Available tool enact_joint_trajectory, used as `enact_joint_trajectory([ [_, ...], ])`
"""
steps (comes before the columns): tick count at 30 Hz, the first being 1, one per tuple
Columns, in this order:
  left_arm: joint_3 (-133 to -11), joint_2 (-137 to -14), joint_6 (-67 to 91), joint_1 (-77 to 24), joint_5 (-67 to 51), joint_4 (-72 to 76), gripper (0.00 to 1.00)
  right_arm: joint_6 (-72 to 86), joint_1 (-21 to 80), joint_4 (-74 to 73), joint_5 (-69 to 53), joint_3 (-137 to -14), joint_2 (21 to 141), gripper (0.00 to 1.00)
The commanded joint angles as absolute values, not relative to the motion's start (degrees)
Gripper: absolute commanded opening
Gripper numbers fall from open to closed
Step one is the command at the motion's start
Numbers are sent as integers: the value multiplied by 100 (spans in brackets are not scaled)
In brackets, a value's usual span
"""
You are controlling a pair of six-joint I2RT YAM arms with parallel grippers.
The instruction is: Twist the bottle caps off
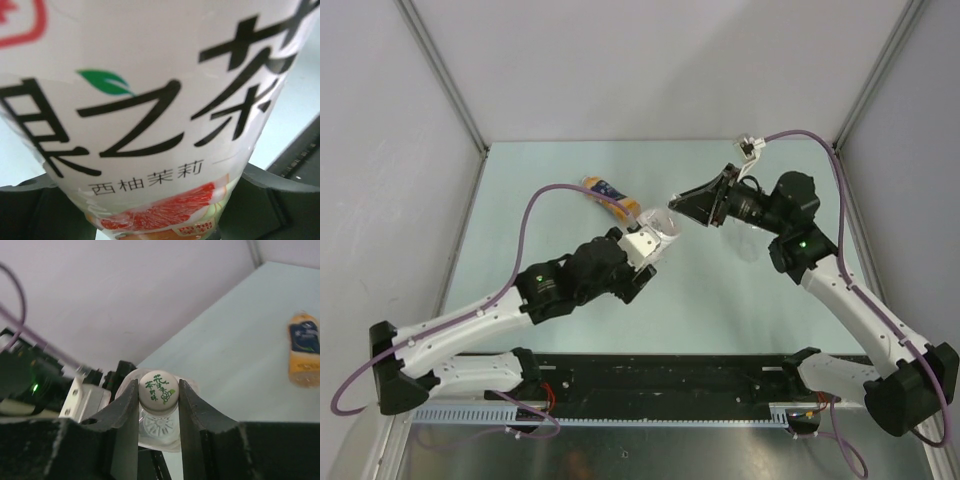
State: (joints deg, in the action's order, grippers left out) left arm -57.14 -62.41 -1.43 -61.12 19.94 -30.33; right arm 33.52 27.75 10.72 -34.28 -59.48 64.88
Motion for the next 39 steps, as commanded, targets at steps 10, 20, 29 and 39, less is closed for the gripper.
enact_joint_trajectory([
  [10, -5705, -5403, -1153, -6236, -2655, -2675, 0, 3425, 2264, 3082, -6146, -5953, 6291, 0],
  [20, -5833, -5466, -1251, -6151, -4176, -2655, 0, 4694, 2035, 4710, -7083, -5959, 6391, 0],
  [29, -5804, -5348, -1231, -5939, -4827, -2562, 0, 5772, 1922, 6133, -7396, -5965, 6439, 0],
  [39, -5745, -5293, -1138, -5803, -4749, -2465, 0, 5865, 1791, 6093, -7261, -5955, 6377, 15],
])
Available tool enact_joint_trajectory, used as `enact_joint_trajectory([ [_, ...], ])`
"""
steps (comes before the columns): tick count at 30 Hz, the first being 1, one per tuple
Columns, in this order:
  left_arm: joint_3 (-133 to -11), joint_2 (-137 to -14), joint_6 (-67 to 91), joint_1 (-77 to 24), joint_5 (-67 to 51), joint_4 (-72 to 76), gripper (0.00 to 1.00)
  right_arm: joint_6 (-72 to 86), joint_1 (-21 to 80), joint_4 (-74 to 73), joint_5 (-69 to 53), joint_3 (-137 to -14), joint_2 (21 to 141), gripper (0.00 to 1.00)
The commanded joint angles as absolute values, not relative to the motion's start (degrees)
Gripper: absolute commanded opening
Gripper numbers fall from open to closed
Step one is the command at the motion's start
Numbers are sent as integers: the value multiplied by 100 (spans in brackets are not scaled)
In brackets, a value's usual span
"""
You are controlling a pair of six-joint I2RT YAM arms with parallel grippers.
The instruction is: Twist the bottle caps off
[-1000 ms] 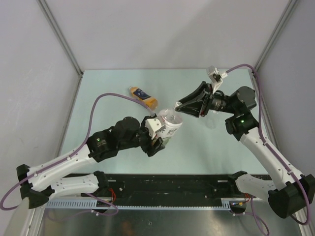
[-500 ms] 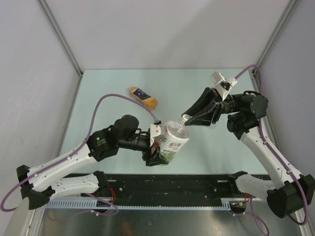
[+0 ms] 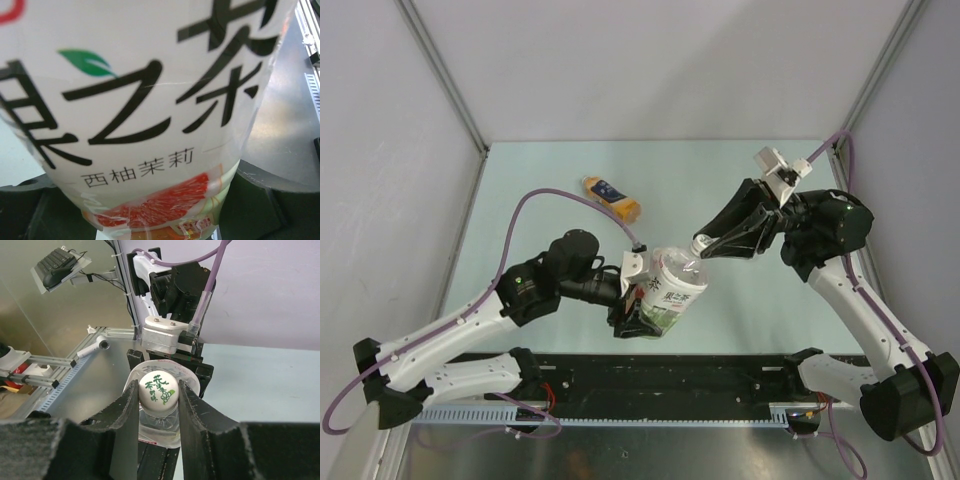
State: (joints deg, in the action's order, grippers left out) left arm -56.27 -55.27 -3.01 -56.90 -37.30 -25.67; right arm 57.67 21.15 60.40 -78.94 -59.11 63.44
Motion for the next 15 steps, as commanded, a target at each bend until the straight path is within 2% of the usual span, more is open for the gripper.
enact_joint_trajectory([
  [1, -5742, -5297, -1127, -5802, -4704, -2454, 0, 5868, 1783, 6070, -7234, -5962, 6383, 21],
  [4, -5731, -5285, -1073, -5786, -4463, -2421, 0, 5856, 1776, 5962, -7188, -5953, 6408, 37],
  [11, -5650, -5266, -852, -5778, -3410, -2338, 0, 5434, 1771, 5298, -7124, -5965, 6390, 63],
  [15, -5605, -5267, -753, -5776, -2847, -2330, 0, 4795, 1762, 4465, -6939, -5962, 6271, 84],
])
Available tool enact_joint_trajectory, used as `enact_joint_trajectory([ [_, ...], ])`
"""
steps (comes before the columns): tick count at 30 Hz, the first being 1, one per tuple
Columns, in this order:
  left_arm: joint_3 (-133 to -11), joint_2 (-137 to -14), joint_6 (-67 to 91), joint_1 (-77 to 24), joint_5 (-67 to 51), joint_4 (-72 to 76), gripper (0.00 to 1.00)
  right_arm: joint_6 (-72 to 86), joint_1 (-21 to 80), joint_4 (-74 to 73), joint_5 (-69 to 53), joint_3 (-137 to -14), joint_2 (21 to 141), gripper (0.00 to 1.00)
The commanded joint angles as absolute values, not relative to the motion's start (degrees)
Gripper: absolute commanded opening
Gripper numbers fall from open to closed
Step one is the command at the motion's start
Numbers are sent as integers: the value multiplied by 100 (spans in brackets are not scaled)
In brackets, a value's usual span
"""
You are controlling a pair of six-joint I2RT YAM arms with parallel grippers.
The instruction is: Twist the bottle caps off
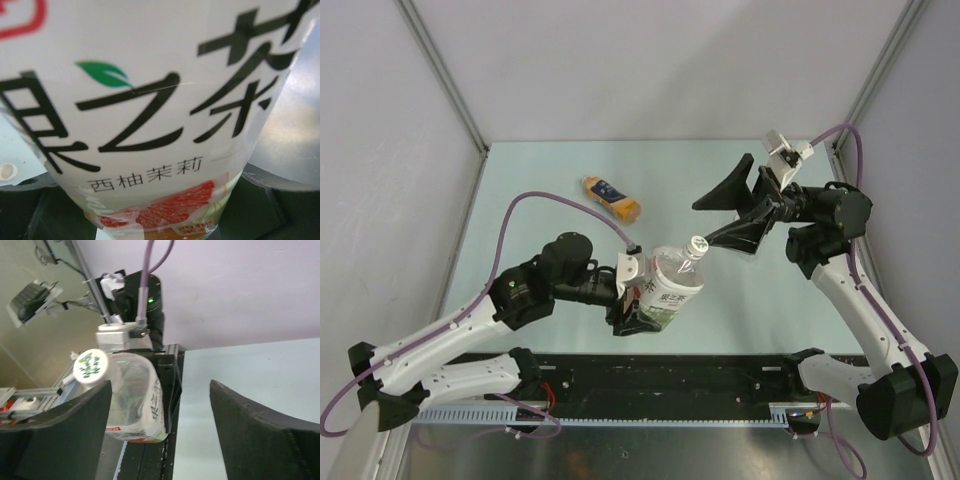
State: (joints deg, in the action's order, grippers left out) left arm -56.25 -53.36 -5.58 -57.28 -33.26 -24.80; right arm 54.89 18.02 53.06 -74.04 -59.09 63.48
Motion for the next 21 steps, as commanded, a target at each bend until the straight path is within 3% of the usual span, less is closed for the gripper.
enact_joint_trajectory([
  [1, -5584, -5275, -737, -5771, -2737, -2325, 0, 4643, 1751, 4259, -6853, -5956, 6229, 89],
  [6, -5485, -5223, -689, -5768, -2338, -2327, 0, 4322, 1653, 3813, -6508, -5962, 6050, 99],
  [15, -5333, -5040, -554, -5767, -1326, -2295, 0, 4133, 1610, 3438, -6211, -5963, 5954, 99],
  [21, -5266, -5076, -289, -5769, 99, -2285, 0, 4389, 1585, 2892, -5090, -6048, 6038, 99],
])
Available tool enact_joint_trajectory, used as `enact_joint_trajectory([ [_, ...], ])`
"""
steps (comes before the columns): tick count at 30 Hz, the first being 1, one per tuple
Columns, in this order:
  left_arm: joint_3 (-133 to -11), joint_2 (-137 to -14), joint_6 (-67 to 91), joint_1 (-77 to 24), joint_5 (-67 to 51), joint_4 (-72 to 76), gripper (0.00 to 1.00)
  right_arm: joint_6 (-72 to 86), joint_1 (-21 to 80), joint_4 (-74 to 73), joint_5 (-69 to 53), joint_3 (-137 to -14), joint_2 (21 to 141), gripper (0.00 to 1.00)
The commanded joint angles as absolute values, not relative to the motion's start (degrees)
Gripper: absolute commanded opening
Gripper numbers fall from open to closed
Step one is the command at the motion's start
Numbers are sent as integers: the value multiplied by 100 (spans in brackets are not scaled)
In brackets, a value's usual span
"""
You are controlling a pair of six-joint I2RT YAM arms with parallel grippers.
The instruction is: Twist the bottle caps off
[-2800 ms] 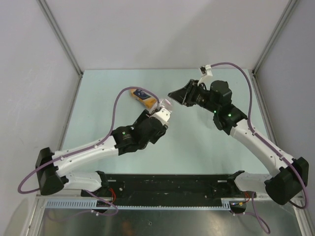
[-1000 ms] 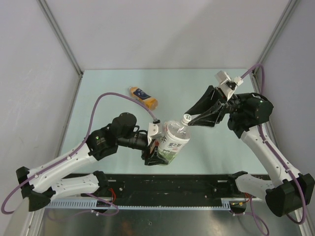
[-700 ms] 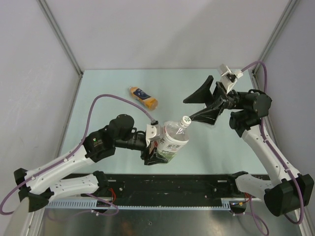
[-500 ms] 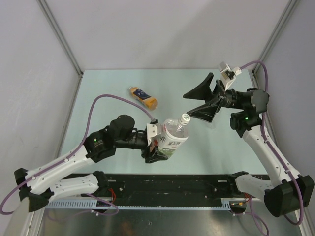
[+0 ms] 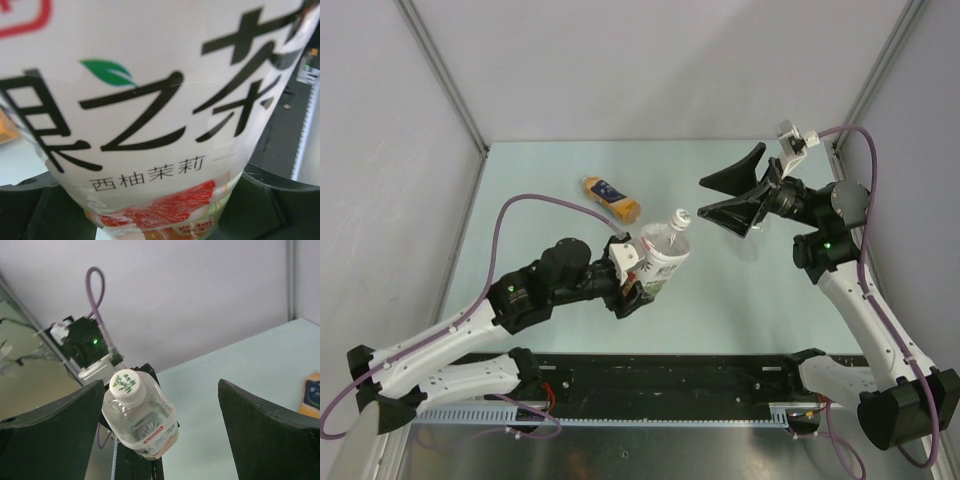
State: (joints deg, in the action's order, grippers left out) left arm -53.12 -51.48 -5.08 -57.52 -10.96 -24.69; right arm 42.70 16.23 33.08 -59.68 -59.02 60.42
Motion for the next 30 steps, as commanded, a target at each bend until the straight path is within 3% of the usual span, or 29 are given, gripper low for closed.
enact_joint_trajectory([
  [1, -5256, -5100, -250, -5767, 361, -2290, 0, 4410, 1606, 2712, -4878, -6109, 6069, 99],
  [7, -5230, -5351, -52, -5766, 1688, -2302, 0, 4024, 2121, 1513, -3402, -6484, 6157, 99],
  [16, -5391, -5861, 338, -5773, 2608, -2371, 0, 3307, 3822, -235, -473, -7455, 6738, 99],
  [23, -5593, -6050, 488, -5769, 3059, -2529, 0, 3426, 4186, -511, 388, -7688, 7100, 92],
  [30, -5594, -6089, 467, -5774, 3065, -2579, 0, 3487, 4261, -476, 340, -7750, 7320, 75],
])
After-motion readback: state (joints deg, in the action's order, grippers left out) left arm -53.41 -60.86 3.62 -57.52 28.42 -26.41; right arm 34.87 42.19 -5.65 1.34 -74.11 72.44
